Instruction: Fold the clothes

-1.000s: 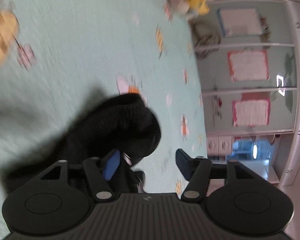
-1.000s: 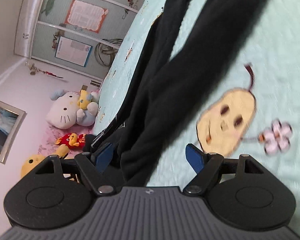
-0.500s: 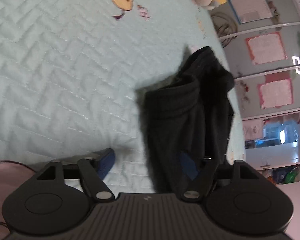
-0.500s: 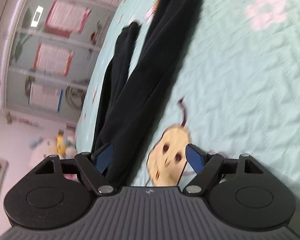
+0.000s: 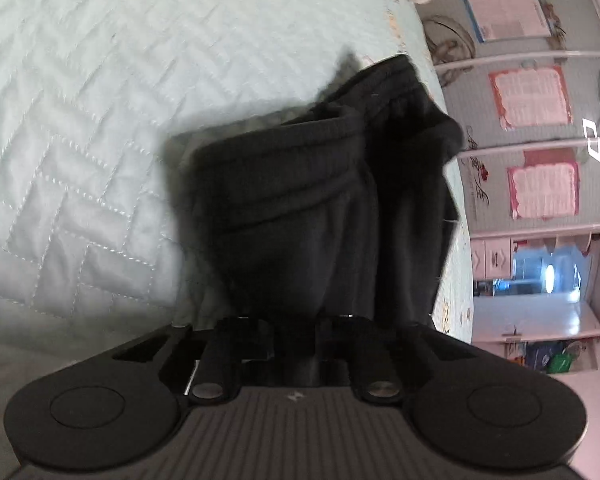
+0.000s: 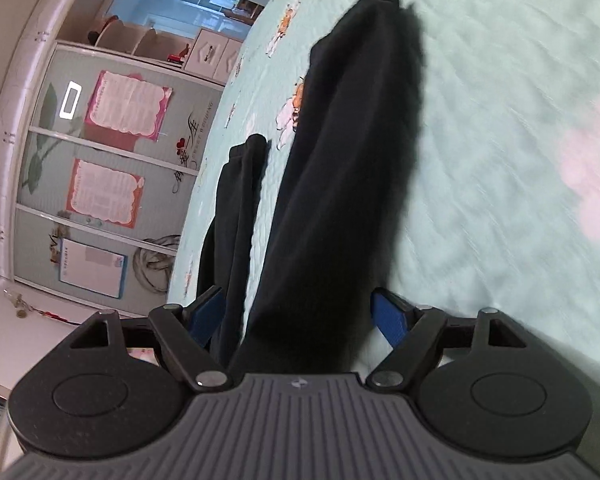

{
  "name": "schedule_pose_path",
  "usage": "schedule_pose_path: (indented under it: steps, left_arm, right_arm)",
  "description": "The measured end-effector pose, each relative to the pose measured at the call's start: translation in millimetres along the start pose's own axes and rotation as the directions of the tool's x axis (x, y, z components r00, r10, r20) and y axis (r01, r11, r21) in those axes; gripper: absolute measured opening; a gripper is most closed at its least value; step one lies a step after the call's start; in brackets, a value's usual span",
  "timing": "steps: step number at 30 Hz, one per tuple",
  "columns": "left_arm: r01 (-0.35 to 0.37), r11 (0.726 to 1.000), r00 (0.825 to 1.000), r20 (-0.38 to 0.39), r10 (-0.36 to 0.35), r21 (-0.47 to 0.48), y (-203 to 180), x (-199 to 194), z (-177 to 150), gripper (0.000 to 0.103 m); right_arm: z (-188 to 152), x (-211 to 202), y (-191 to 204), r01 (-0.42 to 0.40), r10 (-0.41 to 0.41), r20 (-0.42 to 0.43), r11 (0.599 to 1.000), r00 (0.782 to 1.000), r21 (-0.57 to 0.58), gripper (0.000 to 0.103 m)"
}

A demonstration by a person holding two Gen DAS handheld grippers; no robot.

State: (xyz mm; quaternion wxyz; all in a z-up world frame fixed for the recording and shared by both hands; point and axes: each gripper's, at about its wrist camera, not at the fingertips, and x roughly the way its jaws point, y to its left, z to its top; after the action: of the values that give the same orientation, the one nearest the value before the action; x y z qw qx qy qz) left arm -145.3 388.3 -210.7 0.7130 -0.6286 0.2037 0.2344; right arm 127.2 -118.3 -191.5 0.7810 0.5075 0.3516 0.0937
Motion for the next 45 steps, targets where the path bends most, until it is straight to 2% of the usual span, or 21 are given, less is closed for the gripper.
schedule_pose_path:
  steps: [1,2,5,10,12,14,17,20,22,23,25,27,29,32,34,36,37,38,41,43,45]
  left_arm:
    - [0.022,0.999,1.0,0.02,-0.023,0.035,-8.9,-12.5,-1.2,0.011]
    - [0.047,0.996,0.998,0.042,-0.05,0.07,-18.6,-29.6,-2.6,0.011]
    - [0.126,0.98,0.986,0.09,-0.141,0.151,-44.7,-84.3,-7.3,0.009]
    - [0.245,0.945,0.95,0.144,-0.279,0.215,-54.4,-184.0,-14.7,0.011]
    - [0.229,0.944,0.949,0.162,-0.271,0.237,-45.5,-206.3,-14.9,0.015]
    - [0.134,0.962,0.971,0.161,-0.175,0.238,-25.6,-205.5,-17.3,0.017]
    - [-0.025,0.985,0.995,0.104,0.007,0.172,24.8,-186.5,-32.3,0.018]
    - [-0.108,0.989,0.994,0.027,0.106,0.097,73.2,-170.9,-50.8,0.019]
    - [-0.115,0.991,0.993,0.0,0.115,0.07,86.7,-172.2,-54.7,0.027]
    - [-0.113,0.991,0.994,0.008,0.113,0.073,86.8,-177.3,-52.7,0.032]
    - [-0.109,0.991,0.994,0.028,0.107,0.08,85.7,-188.4,-48.2,0.033]
    - [-0.107,0.991,0.992,0.081,0.1,0.082,78.3,-201.0,-41.2,0.037]
    - [-0.1,0.992,0.989,0.115,0.091,0.081,73.7,-207.3,-37.2,0.04]
    - [-0.104,0.991,0.99,0.108,0.094,0.089,63.6,-201.1,-40.6,0.04]
    - [-0.1,0.989,0.992,0.093,0.09,0.11,55.8,-198.8,-48.7,0.04]
    - [-0.098,0.987,0.992,0.087,0.088,0.125,52.0,-202.1,-58.1,0.041]
    - [-0.098,0.986,0.992,0.086,0.087,0.131,51.1,-205.0,-63.1,0.041]
    - [-0.098,0.986,0.993,0.084,0.087,0.136,49.8,-206.5,-66.6,0.041]
    - [-0.091,0.985,0.993,0.086,0.078,0.149,48.2,-214.3,-70.9,0.042]
    - [-0.094,0.983,0.993,0.09,0.081,0.158,46.3,-217.5,-72.3,0.042]
    - [-0.096,0.982,0.993,0.087,0.083,0.163,42.0,-212.9,-72.5,0.042]
  right_arm:
    - [5.0,5.8,2.5,0.026,-0.026,-0.021,1.0,0.999,-0.011,0.016]
    - [9.6,5.0,4.6,0.036,-0.037,-0.036,0.999,0.999,-0.019,0.009]
    - [15.8,-26.4,18.4,-0.037,0.037,-0.011,0.998,0.999,-0.054,0.008]
    - [17.3,-140.7,61.2,-0.175,0.197,0.075,0.956,0.978,-0.234,0.008]
    - [18.8,-181.0,71.4,-0.199,0.232,0.085,0.937,0.969,-0.287,0.01]
    - [19.6,-196.7,66.0,-0.2,0.215,0.016,0.932,0.977,-0.301,0.02]
    - [4.1,-192.5,31.5,-0.041,0.024,-0.056,0.945,0.998,-0.326,0.042]
    - [-11.1,-183.6,-24.4,0.125,-0.16,-0.14,0.965,0.977,-0.231,0.045]
    - [-13.4,-192.5,-54.5,0.155,-0.176,-0.153,0.978,0.972,-0.141,0.047]
    - [-8.0,-197.0,-58.7,0.155,-0.172,-0.128,0.979,0.977,-0.13,0.048]
    - [2.9,-206.0,-66.9,0.154,-0.162,-0.075,0.982,0.984,-0.11,0.049]
    - [13.8,-215.0,-75.2,0.151,-0.154,-0.022,0.984,0.988,-0.089,0.055]
    - [24.8,-224.1,-83.5,0.147,-0.145,0.03,0.987,0.989,-0.069,0.07]
    - [39.9,-231.6,-95.6,0.149,-0.144,0.095,0.988,0.985,-0.04,0.071]
    - [42.9,-208.0,-101.2,0.183,-0.181,0.062,0.983,0.981,-0.024,0.07]
    - [40.8,-191.5,-100.0,0.169,-0.169,0.033,0.986,0.985,-0.012,0.062]
    - [39.7,-183.3,-99.3,0.162,-0.162,0.018,0.987,0.987,-0.006,0.039]
    - [38.7,-175.0,-98.7,0.155,-0.155,0.004,0.988,0.988,0.0,0.005]
    - [32.7,-188.5,-81.0,0.166,-0.166,0.058,0.986,0.984,0.008,0.006]
    - [31.8,-217.5,-61.5,0.096,-0.098,0.133,0.995,0.986,0.023,0.006]
    - [33.1,-225.5,-55.2,0.08,-0.083,0.16,0.996,0.984,0.027,0.006]
